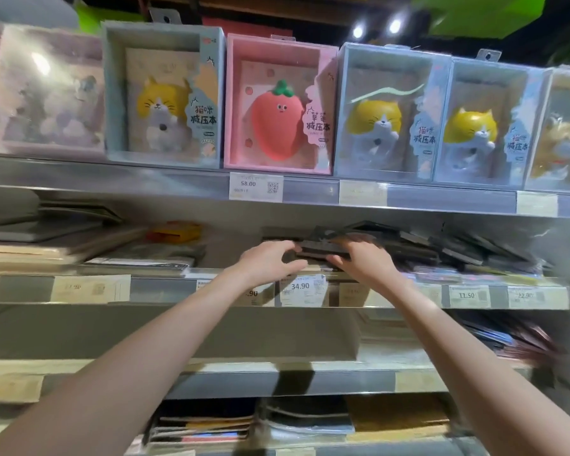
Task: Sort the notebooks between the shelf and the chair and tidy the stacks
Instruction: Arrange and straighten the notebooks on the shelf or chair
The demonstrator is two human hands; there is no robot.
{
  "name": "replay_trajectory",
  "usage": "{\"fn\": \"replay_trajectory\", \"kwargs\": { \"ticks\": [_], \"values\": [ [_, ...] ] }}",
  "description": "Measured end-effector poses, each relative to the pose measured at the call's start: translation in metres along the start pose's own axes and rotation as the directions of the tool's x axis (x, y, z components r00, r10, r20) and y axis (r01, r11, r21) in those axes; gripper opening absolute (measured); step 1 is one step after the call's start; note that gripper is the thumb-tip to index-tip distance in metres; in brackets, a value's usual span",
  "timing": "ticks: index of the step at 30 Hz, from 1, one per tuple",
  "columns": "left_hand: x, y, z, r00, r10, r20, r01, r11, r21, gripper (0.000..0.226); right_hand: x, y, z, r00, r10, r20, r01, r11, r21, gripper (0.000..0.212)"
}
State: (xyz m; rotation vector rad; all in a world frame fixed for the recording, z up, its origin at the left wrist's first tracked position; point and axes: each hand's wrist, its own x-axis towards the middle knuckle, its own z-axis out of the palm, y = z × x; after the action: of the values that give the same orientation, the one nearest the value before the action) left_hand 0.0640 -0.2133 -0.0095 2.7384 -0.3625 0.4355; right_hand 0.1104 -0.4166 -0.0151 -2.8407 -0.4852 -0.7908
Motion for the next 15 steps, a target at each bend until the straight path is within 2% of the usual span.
{"fn": "replay_trajectory", "kwargs": {
  "ticks": [4, 7, 11, 15],
  "values": [
    [0.017, -0.001, 0.007, 0.992, -0.088, 0.086, 0.096, 0.992, -0.087, 0.068, 0.011, 0.015, 0.004, 0.998, 0.024, 0.059, -0.028, 0.997, 0.067, 0.047],
    [0.022, -0.002, 0.007, 0.992, -0.069, 0.110, 0.088, 0.979, -0.183, 0.070, 0.019, 0.021, 0.005, 0.993, 0.034, 0.111, -0.047, 0.992, 0.121, 0.047],
    [0.023, -0.004, 0.003, 0.993, -0.014, 0.115, 0.041, 0.971, -0.235, 0.061, 0.026, 0.025, 0.013, 0.992, 0.029, 0.123, -0.049, 0.986, 0.161, 0.048],
    [0.024, 0.001, 0.004, 0.993, 0.036, 0.114, -0.006, 0.968, -0.252, 0.032, 0.030, 0.026, 0.014, 0.992, 0.006, 0.125, -0.026, 0.987, 0.160, 0.049]
  ]
}}
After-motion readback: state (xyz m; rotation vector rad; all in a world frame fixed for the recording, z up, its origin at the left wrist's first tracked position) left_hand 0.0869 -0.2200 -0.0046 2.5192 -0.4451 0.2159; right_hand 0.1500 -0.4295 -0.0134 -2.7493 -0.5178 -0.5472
